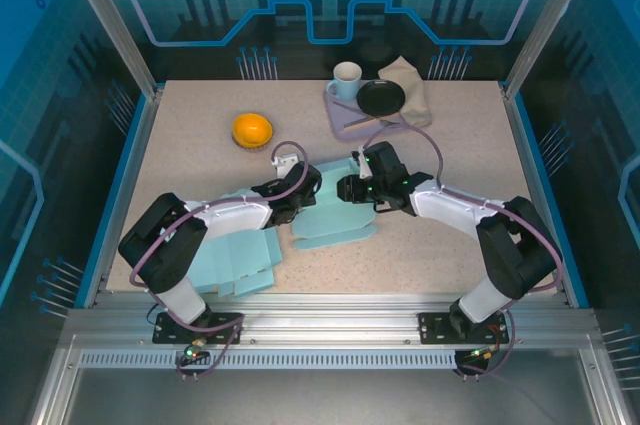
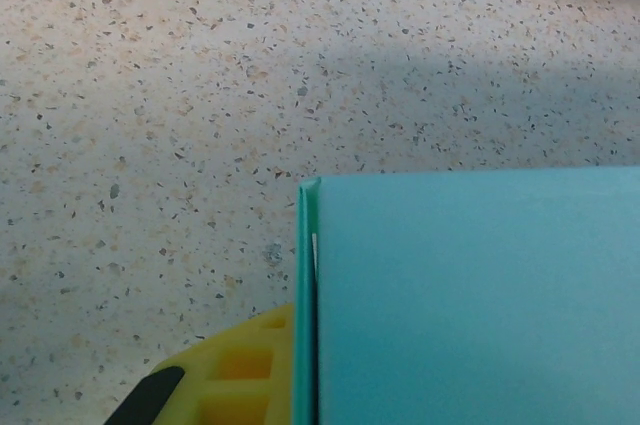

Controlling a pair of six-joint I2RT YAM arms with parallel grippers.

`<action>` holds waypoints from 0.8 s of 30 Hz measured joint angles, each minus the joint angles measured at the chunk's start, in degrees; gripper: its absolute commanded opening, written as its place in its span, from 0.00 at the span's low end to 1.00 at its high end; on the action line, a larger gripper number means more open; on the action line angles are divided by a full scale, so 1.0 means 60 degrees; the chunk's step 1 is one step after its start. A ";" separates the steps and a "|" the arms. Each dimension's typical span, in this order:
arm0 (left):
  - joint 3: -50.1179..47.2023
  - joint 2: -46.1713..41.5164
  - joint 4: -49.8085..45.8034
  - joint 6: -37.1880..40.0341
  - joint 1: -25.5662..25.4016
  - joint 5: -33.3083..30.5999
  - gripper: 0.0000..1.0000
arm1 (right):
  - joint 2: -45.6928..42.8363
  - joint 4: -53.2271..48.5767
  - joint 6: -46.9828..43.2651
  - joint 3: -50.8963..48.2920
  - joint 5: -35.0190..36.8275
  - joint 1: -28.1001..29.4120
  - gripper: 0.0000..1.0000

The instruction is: Fold the paper box

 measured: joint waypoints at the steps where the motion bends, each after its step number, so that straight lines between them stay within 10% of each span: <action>1: 0.0007 0.0000 0.0000 0.0000 -0.0007 0.0033 0.07 | 0.0047 0.0018 -0.0055 0.0080 0.0004 0.0066 0.36; 15: 0.0015 0.0000 0.0000 0.0036 -0.0007 0.0073 0.07 | -0.1239 -0.0623 -0.1013 0.0098 0.0426 -0.0299 0.40; 24: 0.0095 0.0000 -0.0131 0.0630 -0.0007 0.0066 0.07 | -0.2801 -0.1861 -0.5894 0.0430 -0.0586 -0.2787 0.47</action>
